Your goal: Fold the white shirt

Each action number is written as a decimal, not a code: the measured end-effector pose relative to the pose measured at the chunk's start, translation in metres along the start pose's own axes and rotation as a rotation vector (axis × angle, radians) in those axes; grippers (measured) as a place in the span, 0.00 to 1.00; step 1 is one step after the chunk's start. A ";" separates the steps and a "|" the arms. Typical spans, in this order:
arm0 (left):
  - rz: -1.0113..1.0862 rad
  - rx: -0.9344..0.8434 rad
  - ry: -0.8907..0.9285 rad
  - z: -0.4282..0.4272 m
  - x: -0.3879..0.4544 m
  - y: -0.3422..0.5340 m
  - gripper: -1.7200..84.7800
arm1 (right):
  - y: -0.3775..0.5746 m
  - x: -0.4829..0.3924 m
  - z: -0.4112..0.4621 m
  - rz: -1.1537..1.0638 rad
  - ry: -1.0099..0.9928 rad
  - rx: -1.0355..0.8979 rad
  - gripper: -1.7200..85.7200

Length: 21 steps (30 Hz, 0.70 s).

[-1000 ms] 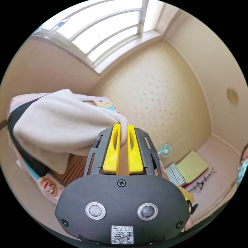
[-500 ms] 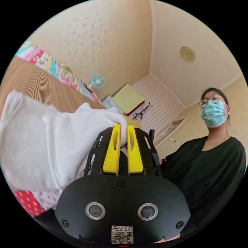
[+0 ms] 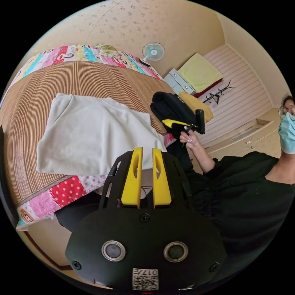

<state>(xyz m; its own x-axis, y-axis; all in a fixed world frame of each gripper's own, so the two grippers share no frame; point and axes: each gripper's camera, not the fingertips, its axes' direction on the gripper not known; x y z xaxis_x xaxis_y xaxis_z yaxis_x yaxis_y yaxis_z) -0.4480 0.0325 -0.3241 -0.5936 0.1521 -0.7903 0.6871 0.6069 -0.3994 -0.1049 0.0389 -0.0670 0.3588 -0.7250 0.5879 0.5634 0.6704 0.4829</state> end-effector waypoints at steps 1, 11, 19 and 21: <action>0.001 0.011 0.010 0.003 0.002 -0.004 0.09 | 0.001 0.005 0.005 0.016 0.010 -0.007 0.17; -0.068 -0.142 -0.061 0.133 -0.009 -0.065 0.07 | 0.037 0.043 0.033 -0.011 -0.168 -0.105 0.10; -0.044 0.080 0.029 0.098 0.006 -0.099 0.16 | 0.024 -0.042 -0.034 -0.385 -0.334 0.052 0.05; -0.120 0.150 0.125 0.092 -0.019 -0.093 0.19 | 0.025 -0.066 -0.026 -0.488 -0.378 0.005 0.05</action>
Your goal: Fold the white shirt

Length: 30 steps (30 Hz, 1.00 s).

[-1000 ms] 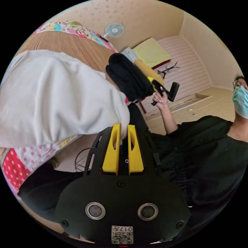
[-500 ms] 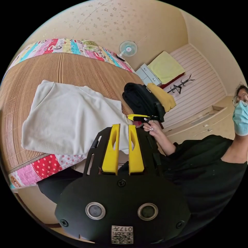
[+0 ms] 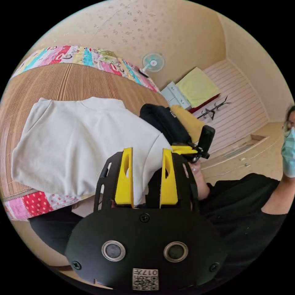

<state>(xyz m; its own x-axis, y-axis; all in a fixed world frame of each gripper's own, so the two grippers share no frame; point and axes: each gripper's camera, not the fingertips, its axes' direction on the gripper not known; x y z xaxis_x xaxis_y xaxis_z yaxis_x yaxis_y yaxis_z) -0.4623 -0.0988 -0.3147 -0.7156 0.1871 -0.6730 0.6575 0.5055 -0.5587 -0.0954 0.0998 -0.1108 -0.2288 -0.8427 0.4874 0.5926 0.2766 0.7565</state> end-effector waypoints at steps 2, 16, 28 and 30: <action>-0.061 0.019 0.000 -0.006 -0.021 0.006 0.23 | 0.000 -0.007 0.016 -0.042 -0.035 -0.035 0.05; 0.187 0.080 -0.195 -0.065 -0.099 0.098 0.10 | 0.018 -0.044 0.038 -0.078 -0.150 -0.113 0.05; 0.783 0.457 0.596 -0.273 -0.214 0.162 0.09 | 0.025 -0.055 -0.062 -0.219 -0.180 0.097 0.03; 0.869 0.518 0.737 -0.300 -0.238 0.181 0.09 | 0.031 -0.054 -0.072 -0.204 -0.182 0.149 0.03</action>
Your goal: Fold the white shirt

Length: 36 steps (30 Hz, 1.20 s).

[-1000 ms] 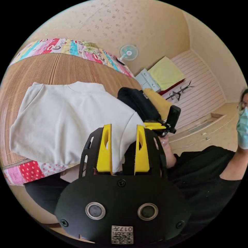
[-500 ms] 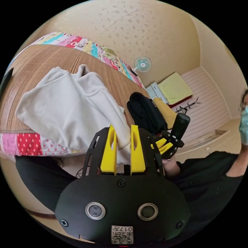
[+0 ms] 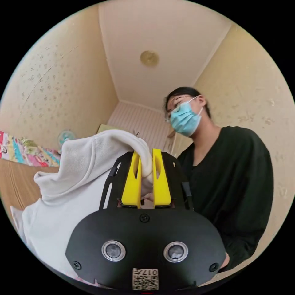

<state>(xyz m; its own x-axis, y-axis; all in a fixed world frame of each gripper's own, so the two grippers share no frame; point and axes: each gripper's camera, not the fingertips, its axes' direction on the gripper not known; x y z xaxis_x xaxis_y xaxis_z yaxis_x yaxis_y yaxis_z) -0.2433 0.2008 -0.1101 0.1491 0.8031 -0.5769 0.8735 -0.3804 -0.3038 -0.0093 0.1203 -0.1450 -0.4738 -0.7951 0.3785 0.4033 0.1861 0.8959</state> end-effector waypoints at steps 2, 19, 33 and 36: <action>0.042 0.019 0.048 -0.019 0.011 0.001 0.08 | 0.002 0.003 -0.008 0.017 -0.021 0.034 0.04; 0.215 0.105 0.573 -0.026 0.066 0.034 0.09 | -0.007 0.041 0.101 -0.064 0.063 -0.292 0.18; 0.130 0.143 0.263 -0.080 0.080 0.045 0.09 | -0.067 -0.045 -0.058 0.041 0.636 0.295 0.06; 0.135 0.073 0.172 -0.068 0.088 0.044 0.09 | -0.085 -0.099 -0.077 -0.055 0.816 0.412 0.05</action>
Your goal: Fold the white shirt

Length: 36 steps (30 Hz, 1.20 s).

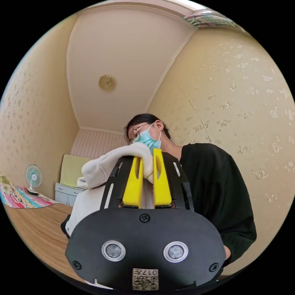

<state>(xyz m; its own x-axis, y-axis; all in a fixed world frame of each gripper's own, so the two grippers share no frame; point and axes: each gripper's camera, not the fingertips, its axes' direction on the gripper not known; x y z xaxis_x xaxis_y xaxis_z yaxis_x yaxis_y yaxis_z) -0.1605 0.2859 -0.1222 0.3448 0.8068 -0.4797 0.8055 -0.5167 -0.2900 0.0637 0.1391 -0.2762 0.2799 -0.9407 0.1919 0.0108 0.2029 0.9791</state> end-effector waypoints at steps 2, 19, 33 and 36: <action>-0.007 -0.065 -0.058 0.016 0.001 -0.004 0.09 | -0.014 -0.017 -0.016 -0.021 0.088 0.049 0.05; -0.301 -0.402 -0.635 0.149 -0.057 -0.032 0.09 | -0.067 -0.126 -0.089 -0.164 0.343 0.271 0.05; 0.127 -0.219 -1.333 0.376 0.047 -0.059 0.08 | -0.055 -0.161 -0.098 -0.288 0.094 0.195 0.05; 0.233 -0.198 -1.272 0.432 0.058 -0.114 0.08 | -0.066 -0.151 -0.109 -0.203 0.099 0.275 0.05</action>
<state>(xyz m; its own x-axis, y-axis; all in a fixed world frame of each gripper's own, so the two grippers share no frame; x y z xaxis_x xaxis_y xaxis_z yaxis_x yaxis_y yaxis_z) -0.4409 0.2674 -0.4747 -0.1205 -0.1852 -0.9753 0.8834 -0.4681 -0.0203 0.1256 0.2973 -0.3769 0.3907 -0.9205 -0.0029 -0.1792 -0.0792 0.9806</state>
